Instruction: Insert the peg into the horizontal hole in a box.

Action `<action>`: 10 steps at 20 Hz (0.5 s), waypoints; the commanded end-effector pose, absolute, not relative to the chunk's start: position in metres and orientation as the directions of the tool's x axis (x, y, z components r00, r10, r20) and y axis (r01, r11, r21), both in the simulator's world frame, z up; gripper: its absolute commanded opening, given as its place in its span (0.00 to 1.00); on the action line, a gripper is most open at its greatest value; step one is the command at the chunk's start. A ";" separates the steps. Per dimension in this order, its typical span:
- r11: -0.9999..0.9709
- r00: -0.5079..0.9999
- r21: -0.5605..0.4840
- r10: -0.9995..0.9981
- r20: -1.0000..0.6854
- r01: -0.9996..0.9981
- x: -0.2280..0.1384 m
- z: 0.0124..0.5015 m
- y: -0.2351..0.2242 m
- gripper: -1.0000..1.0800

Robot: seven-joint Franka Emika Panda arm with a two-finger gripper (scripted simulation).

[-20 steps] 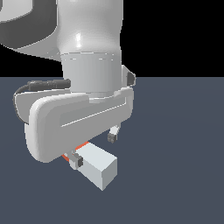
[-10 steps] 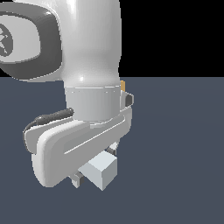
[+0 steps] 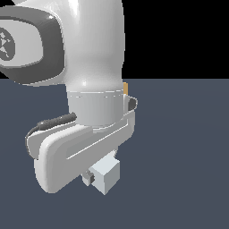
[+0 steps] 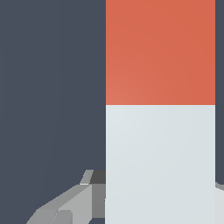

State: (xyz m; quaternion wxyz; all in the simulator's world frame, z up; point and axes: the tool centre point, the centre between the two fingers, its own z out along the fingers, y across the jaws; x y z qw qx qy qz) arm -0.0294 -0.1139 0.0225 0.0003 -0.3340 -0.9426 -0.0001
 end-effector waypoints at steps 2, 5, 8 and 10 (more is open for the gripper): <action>0.777 -0.777 0.000 0.630 0.000 0.630 -0.029 0.022 -0.115 0.00; 0.776 -0.776 0.000 0.631 0.001 0.631 -0.030 0.023 -0.113 0.00; 0.769 -0.769 0.000 0.640 0.001 0.640 -0.031 0.023 -0.111 0.00; 0.761 -0.761 0.000 0.649 0.001 0.649 -0.033 0.024 -0.107 0.00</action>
